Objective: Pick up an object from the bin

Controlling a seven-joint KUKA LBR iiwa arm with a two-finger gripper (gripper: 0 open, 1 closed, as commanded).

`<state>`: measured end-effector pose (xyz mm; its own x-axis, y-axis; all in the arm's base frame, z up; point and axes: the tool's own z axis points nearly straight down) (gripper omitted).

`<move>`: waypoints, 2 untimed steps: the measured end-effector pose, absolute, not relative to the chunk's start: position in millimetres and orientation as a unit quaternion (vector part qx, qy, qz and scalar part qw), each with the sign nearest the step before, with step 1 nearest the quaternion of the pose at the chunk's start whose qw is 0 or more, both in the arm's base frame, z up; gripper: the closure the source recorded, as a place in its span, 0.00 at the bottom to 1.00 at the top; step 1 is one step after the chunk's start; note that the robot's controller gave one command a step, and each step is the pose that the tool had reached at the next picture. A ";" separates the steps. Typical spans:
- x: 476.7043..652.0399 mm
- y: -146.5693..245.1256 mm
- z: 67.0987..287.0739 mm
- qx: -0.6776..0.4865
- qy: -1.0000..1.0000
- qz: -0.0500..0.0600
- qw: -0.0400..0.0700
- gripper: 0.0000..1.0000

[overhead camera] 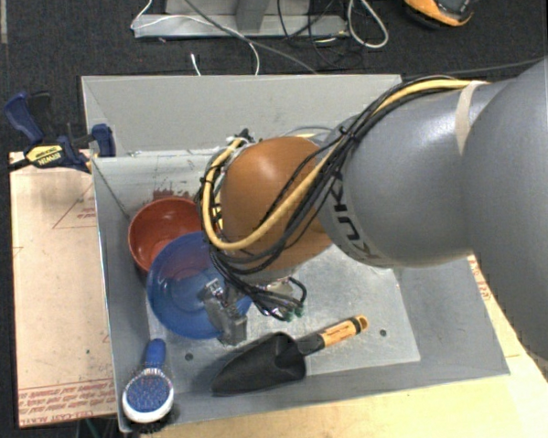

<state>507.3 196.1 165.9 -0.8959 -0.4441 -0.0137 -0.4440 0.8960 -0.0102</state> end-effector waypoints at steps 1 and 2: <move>504.6 223.4 132.4 -0.056 0.998 -0.001 0.005 1.00; 536.3 151.1 140.0 -0.040 0.999 -0.003 0.008 1.00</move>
Offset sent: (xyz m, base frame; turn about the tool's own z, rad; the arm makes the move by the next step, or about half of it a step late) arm 0.0280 -0.0418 -0.0253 0.3759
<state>536.3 151.1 140.0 -0.9967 -0.0794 -0.0160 -0.0793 0.9968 -0.0066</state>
